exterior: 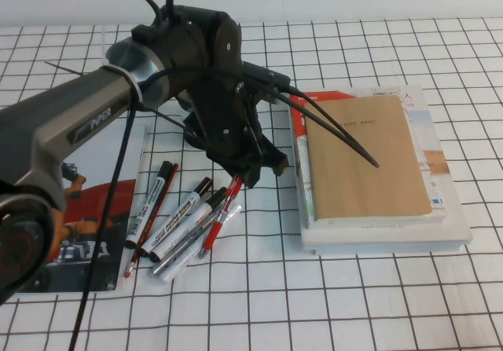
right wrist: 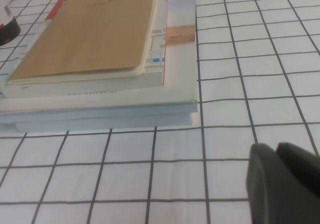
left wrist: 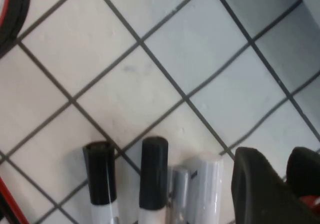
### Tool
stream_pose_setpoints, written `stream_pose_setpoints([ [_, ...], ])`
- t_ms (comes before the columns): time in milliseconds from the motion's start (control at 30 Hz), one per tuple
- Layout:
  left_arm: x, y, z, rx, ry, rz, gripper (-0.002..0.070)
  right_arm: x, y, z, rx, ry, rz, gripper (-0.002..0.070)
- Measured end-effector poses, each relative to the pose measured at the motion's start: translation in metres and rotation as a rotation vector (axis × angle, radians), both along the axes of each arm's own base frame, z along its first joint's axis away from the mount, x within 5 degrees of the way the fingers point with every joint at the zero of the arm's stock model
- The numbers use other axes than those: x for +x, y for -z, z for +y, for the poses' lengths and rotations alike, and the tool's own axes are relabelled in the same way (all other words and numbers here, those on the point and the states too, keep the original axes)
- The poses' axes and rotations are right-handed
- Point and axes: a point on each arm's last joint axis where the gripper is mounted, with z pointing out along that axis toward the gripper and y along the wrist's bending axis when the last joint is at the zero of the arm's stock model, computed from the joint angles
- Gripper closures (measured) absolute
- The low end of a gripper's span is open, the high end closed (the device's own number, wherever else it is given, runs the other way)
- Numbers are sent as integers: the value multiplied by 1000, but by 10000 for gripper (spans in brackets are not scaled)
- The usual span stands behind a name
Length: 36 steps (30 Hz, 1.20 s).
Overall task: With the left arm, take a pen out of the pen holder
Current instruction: 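Take a marker out of the pen holder and lay it on the table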
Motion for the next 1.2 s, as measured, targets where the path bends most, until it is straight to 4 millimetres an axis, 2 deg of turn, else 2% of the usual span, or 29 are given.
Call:
stream_pose_setpoints([
  [233,4,7,-3,-9,70,-25,574,0,0,0,0,0,0,690],
  [300,5,8,-4,-11,81,-33,554,0,0,0,0,0,0,690],
  [500,7,7,-5,-27,86,-63,421,0,0,0,0,0,0,690],
  [767,8,4,-5,-36,84,-87,398,0,0,0,0,0,0,690],
  [867,0,-9,0,-57,75,-120,442,0,0,0,0,0,0,690],
  [933,-9,-25,6,-81,66,-159,501,0,0,0,0,0,0,690],
  [967,-15,-34,11,-100,62,-191,557,0,0,0,0,0,0,690],
  [1067,-41,-57,29,-148,38,-265,640,0,0,0,0,0,0,690],
  [1200,-77,-73,53,-214,-9,-353,669,0,0,0,0,0,0,690],
])
